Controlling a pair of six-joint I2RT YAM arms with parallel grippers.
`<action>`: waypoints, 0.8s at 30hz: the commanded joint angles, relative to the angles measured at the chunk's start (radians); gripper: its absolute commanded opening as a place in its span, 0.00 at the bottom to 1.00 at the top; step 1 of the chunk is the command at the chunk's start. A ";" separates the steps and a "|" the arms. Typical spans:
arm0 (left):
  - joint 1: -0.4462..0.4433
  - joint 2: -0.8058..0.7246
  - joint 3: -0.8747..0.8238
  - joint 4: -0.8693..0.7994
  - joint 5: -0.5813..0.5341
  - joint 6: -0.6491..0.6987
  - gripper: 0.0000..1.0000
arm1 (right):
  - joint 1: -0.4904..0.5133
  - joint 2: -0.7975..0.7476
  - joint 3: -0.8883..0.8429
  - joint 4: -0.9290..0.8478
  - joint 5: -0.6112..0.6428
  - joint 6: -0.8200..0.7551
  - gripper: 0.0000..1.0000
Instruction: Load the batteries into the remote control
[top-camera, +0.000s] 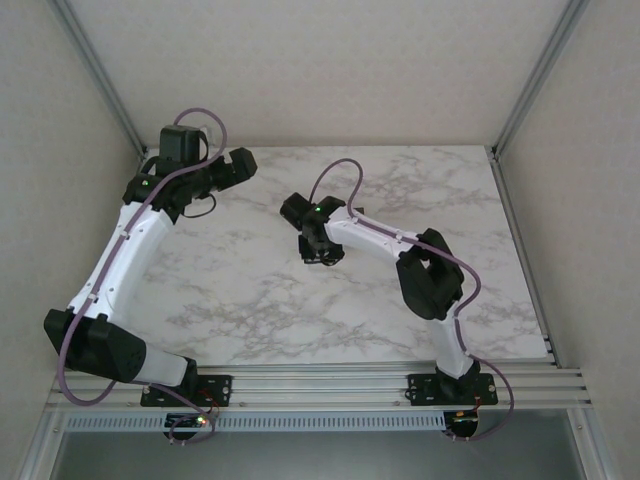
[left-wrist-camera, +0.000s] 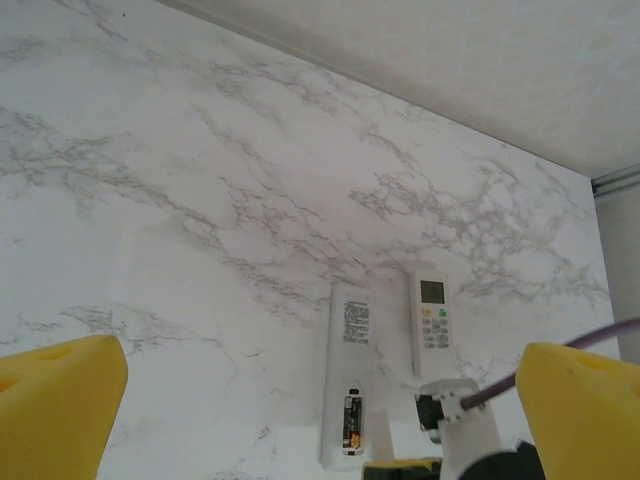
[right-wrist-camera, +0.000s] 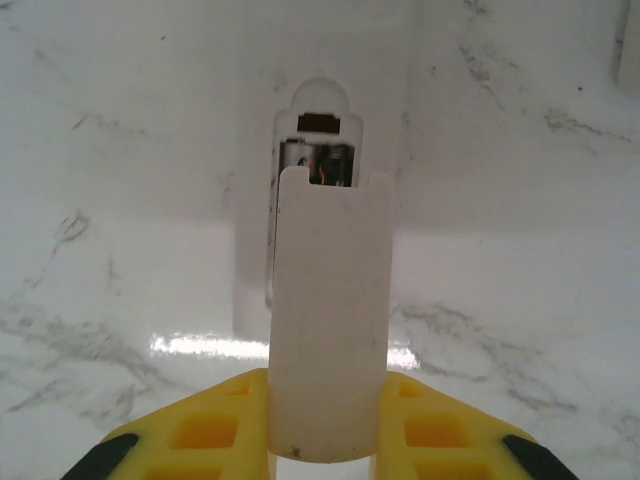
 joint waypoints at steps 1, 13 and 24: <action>-0.004 0.008 -0.011 0.014 0.021 0.010 1.00 | -0.010 0.030 0.038 -0.001 0.034 -0.051 0.21; -0.005 0.045 -0.006 0.016 0.030 0.004 1.00 | -0.046 0.109 0.098 0.011 -0.039 -0.069 0.23; -0.004 0.047 -0.017 0.012 0.016 0.012 1.00 | -0.045 0.142 0.114 -0.027 -0.044 -0.054 0.36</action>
